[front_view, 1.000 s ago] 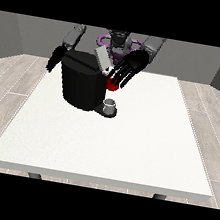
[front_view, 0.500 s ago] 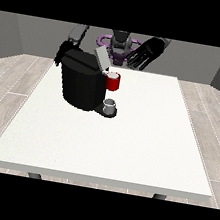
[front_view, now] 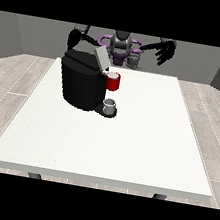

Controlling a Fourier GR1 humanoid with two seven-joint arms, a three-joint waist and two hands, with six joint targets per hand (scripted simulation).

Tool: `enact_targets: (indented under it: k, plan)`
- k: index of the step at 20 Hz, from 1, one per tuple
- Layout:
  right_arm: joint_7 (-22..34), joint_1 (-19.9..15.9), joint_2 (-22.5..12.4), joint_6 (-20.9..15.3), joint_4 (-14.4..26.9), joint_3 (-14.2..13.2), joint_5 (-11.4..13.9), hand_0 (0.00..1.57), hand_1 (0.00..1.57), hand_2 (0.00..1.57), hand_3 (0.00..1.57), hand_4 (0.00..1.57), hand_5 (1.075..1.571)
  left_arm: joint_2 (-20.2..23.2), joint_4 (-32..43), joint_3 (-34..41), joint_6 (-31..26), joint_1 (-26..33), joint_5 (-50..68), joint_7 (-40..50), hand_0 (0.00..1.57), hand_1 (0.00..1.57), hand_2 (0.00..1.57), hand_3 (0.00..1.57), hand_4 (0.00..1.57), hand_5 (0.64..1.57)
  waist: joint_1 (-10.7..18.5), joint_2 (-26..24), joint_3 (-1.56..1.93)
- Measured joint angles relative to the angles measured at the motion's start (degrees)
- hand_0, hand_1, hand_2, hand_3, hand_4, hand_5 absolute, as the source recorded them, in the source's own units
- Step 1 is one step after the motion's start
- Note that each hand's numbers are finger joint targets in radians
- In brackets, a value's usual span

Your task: Insert the coffee pod into the coffee machine and close the lid

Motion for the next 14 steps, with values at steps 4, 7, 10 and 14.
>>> enact_targets:
  k: [4,7,10,14]
  plan:
    - [1.94,-1.42,-2.12,3.42,-1.75,-0.08,-1.47,0.00,0.00,0.00,0.00,0.20,1.571,-2.87,-0.06,0.23,-0.92,6.03,1.89,-0.68,0.00,0.00,0.00,0.00,0.44,1.571,3.28,-4.02,0.05]
    - [2.02,-1.57,-3.25,5.25,-3.17,1.07,-1.00,0.00,0.00,0.00,0.00,0.25,1.571,-4.36,-1.13,-0.17,-0.92,9.29,2.87,0.02,0.00,0.00,0.00,0.00,0.42,1.571,4.50,-5.65,0.07]
    - [2.66,-2.72,-4.48,6.09,-3.99,1.39,-0.37,0.00,0.00,0.00,0.00,0.00,1.571,-4.50,-3.49,-0.83,-1.73,11.72,4.31,0.77,0.00,0.00,0.00,0.00,0.39,1.571,5.92,-5.85,0.08]
    - [5.34,-5.81,-6.27,6.34,-2.72,-1.32,-1.70,0.00,0.00,0.00,0.00,0.00,1.571,-5.05,-7.54,-1.95,-3.46,13.63,7.88,3.10,0.00,0.00,0.00,0.00,0.46,1.571,8.28,-5.33,0.10]
